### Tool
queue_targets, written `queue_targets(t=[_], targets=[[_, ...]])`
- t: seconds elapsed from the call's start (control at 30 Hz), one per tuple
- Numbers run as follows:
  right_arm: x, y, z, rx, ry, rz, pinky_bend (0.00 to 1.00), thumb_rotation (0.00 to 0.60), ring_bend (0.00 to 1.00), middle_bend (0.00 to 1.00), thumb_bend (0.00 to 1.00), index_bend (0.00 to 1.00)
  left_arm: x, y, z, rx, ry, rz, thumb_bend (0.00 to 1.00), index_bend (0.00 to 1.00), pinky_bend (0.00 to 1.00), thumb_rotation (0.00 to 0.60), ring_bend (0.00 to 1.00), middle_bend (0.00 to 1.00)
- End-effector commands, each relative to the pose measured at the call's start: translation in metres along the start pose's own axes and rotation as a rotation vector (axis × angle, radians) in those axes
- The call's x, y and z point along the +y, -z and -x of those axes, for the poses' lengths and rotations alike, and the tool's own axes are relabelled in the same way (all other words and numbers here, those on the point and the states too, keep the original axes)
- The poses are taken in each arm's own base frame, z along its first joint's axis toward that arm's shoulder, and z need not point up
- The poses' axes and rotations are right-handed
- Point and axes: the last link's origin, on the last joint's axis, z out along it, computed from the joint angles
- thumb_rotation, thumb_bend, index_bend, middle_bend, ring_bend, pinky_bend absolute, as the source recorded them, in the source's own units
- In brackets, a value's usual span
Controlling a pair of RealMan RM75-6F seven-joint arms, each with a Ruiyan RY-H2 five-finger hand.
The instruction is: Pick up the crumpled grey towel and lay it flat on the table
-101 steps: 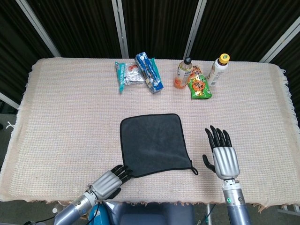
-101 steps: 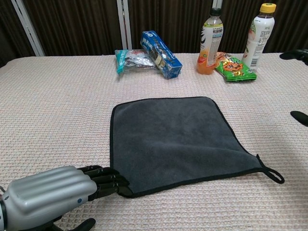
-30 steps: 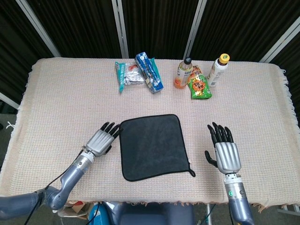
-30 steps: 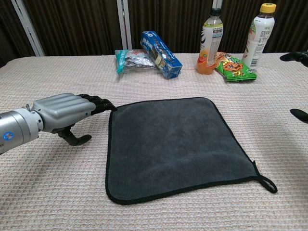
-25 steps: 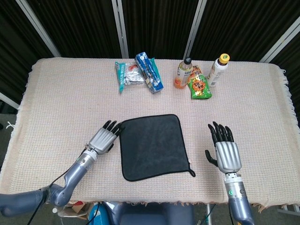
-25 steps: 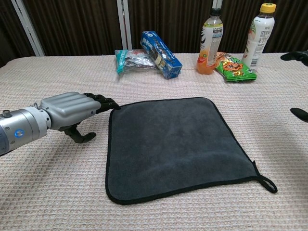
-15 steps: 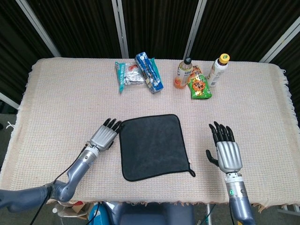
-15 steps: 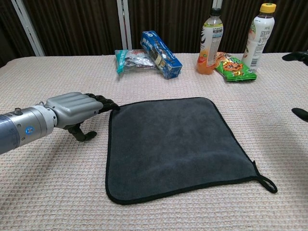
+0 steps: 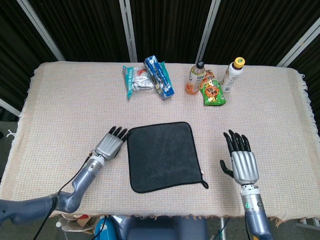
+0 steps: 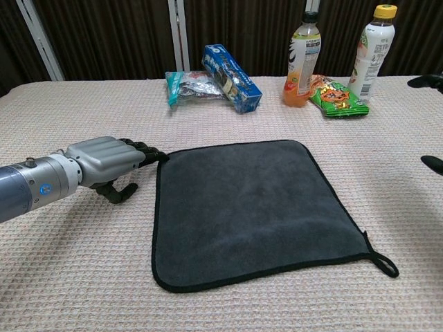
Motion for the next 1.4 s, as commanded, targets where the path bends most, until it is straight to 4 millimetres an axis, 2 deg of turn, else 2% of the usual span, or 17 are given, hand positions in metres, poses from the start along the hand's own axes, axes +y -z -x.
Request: queue_targets(t=[0.03, 0.53, 0.6, 0.73, 0.8, 0.9, 1.03, 1.27, 1.4], targets=[[0.001, 0.001, 0.000, -0.002, -0.002, 0.001, 0.04, 0.600, 0.00, 0.00, 0.36, 0.01, -0.003, 0.001, 0.000, 0.000, -0.005, -0.006, 0.49, 0.03, 0.08, 0.600, 0.00, 0.04], [0.000, 0.003, 0.001, -0.004, -0.006, -0.002, 0.04, 0.600, 0.00, 0.00, 0.36, 0.01, -0.013, 0.007, -0.001, 0.004, -0.005, -0.019, 0.49, 0.03, 0.08, 0.600, 0.00, 0.04], [0.000, 0.003, 0.000, 0.000, -0.007, -0.004, 0.04, 0.600, 0.00, 0.00, 0.36, 0.01, -0.013, 0.009, -0.003, 0.018, 0.018, -0.025, 0.44, 0.01, 0.08, 0.600, 0.00, 0.02], [0.001, 0.003, -0.001, 0.025, -0.012, -0.010, 0.04, 0.600, 0.00, 0.00, 0.36, 0.01, -0.015, 0.017, -0.015, 0.099, 0.134, -0.038, 0.24, 0.00, 0.08, 0.600, 0.00, 0.00], [0.004, 0.003, -0.002, 0.043, -0.016, -0.013, 0.04, 0.600, 0.00, 0.00, 0.36, 0.01, -0.018, 0.025, -0.023, 0.175, 0.220, -0.052, 0.19, 0.00, 0.08, 0.600, 0.00, 0.00], [0.010, 0.003, -0.004, 0.062, -0.027, -0.011, 0.04, 0.600, 0.00, 0.00, 0.36, 0.01, -0.028, 0.046, -0.031, 0.301, 0.339, -0.076, 0.16, 0.00, 0.07, 0.600, 0.00, 0.00], [0.024, 0.008, -0.002, 0.056, -0.042, -0.001, 0.04, 0.600, 0.00, 0.00, 0.36, 0.01, -0.043, 0.085, -0.030, 0.436, 0.465, -0.119, 0.13, 0.00, 0.05, 0.600, 0.00, 0.00], [0.050, 0.027, 0.006, 0.021, -0.030, 0.004, 0.04, 0.600, 0.00, 0.00, 0.36, 0.01, -0.062, 0.163, -0.001, 0.533, 0.567, -0.237, 0.07, 0.00, 0.02, 0.600, 0.00, 0.00], [0.060, 0.039, 0.010, 0.001, -0.022, 0.014, 0.04, 0.600, 0.00, 0.00, 0.36, 0.01, -0.072, 0.195, 0.013, 0.544, 0.575, -0.295, 0.07, 0.00, 0.02, 0.600, 0.00, 0.00]])
